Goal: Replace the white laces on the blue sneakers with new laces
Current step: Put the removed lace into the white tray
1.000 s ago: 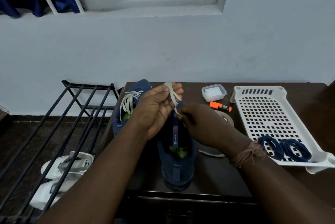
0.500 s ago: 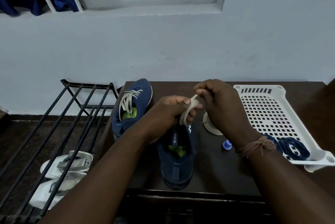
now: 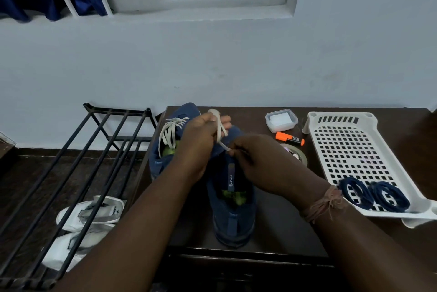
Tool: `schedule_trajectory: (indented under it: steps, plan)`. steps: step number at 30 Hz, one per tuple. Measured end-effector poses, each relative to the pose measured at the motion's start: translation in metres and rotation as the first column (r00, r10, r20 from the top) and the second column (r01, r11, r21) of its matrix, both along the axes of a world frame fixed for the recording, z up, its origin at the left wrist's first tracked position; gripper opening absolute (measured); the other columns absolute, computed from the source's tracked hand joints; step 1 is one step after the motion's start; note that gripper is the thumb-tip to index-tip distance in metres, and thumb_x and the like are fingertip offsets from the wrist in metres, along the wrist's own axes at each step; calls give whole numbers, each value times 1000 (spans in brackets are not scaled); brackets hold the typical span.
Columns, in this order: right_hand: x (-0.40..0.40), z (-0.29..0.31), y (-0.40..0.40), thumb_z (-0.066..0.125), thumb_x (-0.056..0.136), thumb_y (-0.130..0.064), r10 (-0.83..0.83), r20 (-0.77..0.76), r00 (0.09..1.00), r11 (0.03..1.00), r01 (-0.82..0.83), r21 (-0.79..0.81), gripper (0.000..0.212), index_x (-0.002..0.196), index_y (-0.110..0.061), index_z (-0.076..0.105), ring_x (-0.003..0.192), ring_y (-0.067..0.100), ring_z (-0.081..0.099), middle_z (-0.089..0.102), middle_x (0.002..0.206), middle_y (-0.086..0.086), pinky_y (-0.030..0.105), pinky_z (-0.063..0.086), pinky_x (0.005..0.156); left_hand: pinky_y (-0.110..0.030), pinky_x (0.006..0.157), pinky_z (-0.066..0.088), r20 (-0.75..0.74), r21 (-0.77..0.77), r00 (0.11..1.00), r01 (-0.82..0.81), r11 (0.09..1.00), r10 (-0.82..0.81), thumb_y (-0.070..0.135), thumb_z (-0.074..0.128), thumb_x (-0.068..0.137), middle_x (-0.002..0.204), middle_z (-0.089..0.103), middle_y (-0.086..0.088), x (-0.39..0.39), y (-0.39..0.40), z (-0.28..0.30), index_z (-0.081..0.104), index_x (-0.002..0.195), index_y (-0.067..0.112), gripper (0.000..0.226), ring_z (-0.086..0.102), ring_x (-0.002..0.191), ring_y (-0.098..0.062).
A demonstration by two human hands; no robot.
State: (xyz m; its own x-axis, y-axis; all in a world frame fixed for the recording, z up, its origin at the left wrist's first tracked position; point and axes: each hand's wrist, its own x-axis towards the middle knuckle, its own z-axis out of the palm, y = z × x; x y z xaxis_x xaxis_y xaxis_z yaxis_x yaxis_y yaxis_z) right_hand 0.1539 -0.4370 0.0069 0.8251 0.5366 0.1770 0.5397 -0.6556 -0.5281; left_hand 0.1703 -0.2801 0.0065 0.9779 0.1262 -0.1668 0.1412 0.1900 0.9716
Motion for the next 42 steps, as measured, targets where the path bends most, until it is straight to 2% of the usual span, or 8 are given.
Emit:
schedule_trajectory:
  steps: [4, 8, 14, 18, 22, 28, 38, 42]
  plan:
    - [8, 13, -11, 62, 91, -13, -136, 279, 951, 985, 99, 142, 11, 86, -21, 69, 79, 12, 57, 60, 84, -5, 30, 44, 73, -37, 80, 51, 37, 463, 966, 211, 861, -256, 33, 42, 107, 84, 72, -12, -10, -1, -2, 70, 90, 8, 41, 64, 76, -15]
    - [19, 15, -26, 67, 85, -15, -282, 332, 900, 943, 197, 266, 9, 88, -22, 73, 77, 5, 55, 59, 84, -8, 29, 43, 75, -24, 71, 49, 2, 310, 894, 425, 850, -448, 25, 40, 110, 79, 68, -1, -17, -6, 3, 73, 99, 9, 39, 59, 71, -8]
    - [20, 4, -30, 67, 89, -12, -366, 70, 928, 896, 331, 294, 13, 84, -20, 77, 71, -4, 56, 66, 75, -12, 7, 37, 68, -21, 70, 49, 96, -175, 872, 490, 854, -480, 18, 43, 106, 78, 58, -4, -13, -4, 8, 68, 115, -5, 35, 53, 69, -11]
    - [8, -2, -11, 62, 93, -12, -235, -22, 972, 966, 236, 105, 16, 79, -14, 69, 69, 13, 57, 67, 77, 0, 25, 40, 65, -25, 82, 58, 128, -401, 938, 346, 848, -323, 9, 43, 105, 103, 72, -11, -8, 1, 10, 64, 125, -4, 32, 70, 91, -15]
    - [2, -6, 5, 55, 94, -11, -193, -34, 981, 981, 194, 19, 19, 80, -15, 67, 76, 18, 60, 66, 80, 2, 34, 49, 69, -26, 88, 58, 78, -344, 985, 173, 923, -156, 4, 42, 107, 124, 70, -18, -4, -1, 4, 57, 132, -5, 31, 70, 113, -22]
    - [-10, 1, 7, 62, 92, -20, -329, 136, 935, 942, 314, 122, 15, 81, -17, 72, 68, 15, 60, 68, 75, -1, 31, 48, 65, -27, 90, 57, 47, -106, 994, 103, 989, -98, 7, 61, 99, 105, 77, -5, -6, -14, -3, 65, 121, 8, 22, 72, 100, -13]
    - [-14, -14, 25, 63, 90, -11, -505, -137, 852, 708, 499, 499, 18, 102, -24, 56, 73, 7, 68, 70, 75, -5, 37, 55, 67, -25, 89, 57, -40, -331, 999, -6, 944, -8, 1, 44, 106, 131, 65, -17, -11, -23, -5, 53, 136, -6, 33, 66, 119, -19]
    - [-11, -21, 29, 57, 94, -10, -519, 58, 853, 808, 468, 358, 16, 96, -16, 72, 80, 16, 65, 71, 87, 1, 36, 53, 75, -31, 98, 56, -20, -303, 999, -33, 953, 28, 8, 38, 108, 129, 67, -16, -16, -23, -8, 54, 134, -2, 32, 67, 118, -22]
